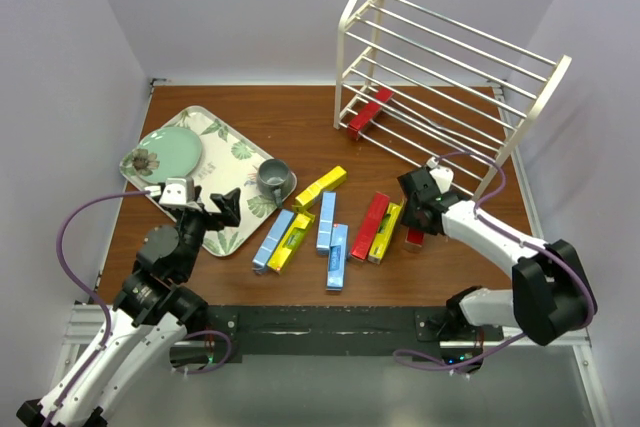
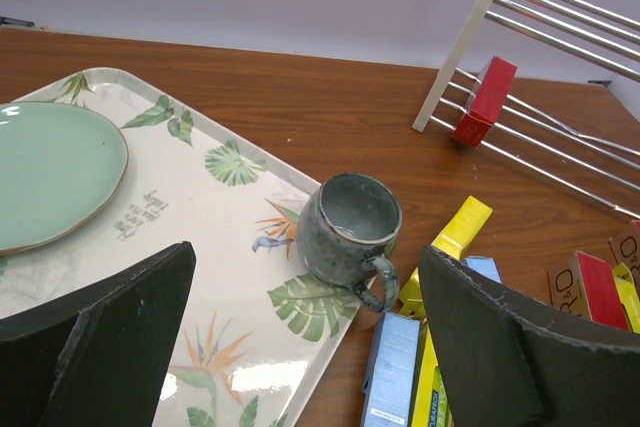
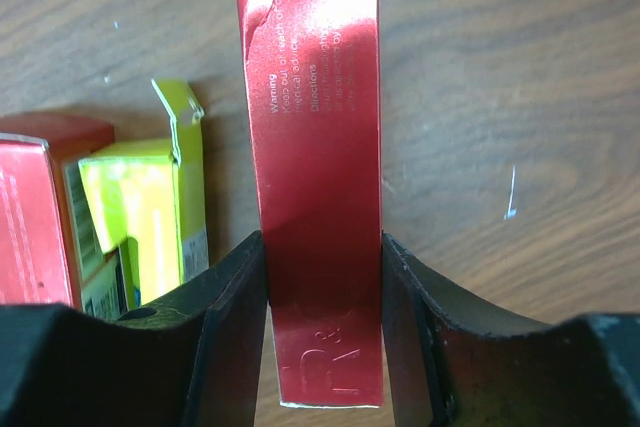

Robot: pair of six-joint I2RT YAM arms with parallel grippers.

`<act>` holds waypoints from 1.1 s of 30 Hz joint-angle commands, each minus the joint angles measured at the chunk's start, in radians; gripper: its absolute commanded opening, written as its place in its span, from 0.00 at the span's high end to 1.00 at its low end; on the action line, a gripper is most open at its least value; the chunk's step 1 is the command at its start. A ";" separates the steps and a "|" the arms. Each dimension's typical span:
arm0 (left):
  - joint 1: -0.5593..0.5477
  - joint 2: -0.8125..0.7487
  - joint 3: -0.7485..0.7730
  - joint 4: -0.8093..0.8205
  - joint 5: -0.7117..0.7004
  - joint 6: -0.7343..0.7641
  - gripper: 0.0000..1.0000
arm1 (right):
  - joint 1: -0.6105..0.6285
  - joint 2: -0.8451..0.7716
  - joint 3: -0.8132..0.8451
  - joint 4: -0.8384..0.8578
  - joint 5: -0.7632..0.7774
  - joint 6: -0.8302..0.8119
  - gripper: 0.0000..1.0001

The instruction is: Place and organize the toothpastes onto the shelf

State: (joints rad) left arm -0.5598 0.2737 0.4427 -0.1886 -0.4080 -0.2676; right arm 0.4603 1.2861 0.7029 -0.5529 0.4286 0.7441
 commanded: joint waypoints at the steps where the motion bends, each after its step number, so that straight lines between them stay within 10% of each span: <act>1: -0.009 0.007 0.004 0.029 -0.002 0.008 0.01 | -0.011 0.013 0.056 0.022 0.007 -0.060 0.48; 6: -0.009 0.009 0.002 0.031 -0.003 0.010 0.01 | -0.009 -0.066 0.017 -0.044 -0.040 0.007 0.32; 16: -0.011 0.015 -0.002 0.038 0.001 0.010 0.01 | 0.058 -0.169 -0.095 -0.068 -0.100 0.069 0.31; 33: -0.020 0.036 0.001 0.035 0.006 0.010 0.02 | 0.110 -0.185 -0.086 -0.059 -0.011 0.080 0.67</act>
State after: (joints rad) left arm -0.5724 0.3050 0.4427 -0.1883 -0.4057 -0.2676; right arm 0.5632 1.1419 0.5831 -0.5892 0.3771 0.8204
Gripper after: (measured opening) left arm 0.988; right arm 0.460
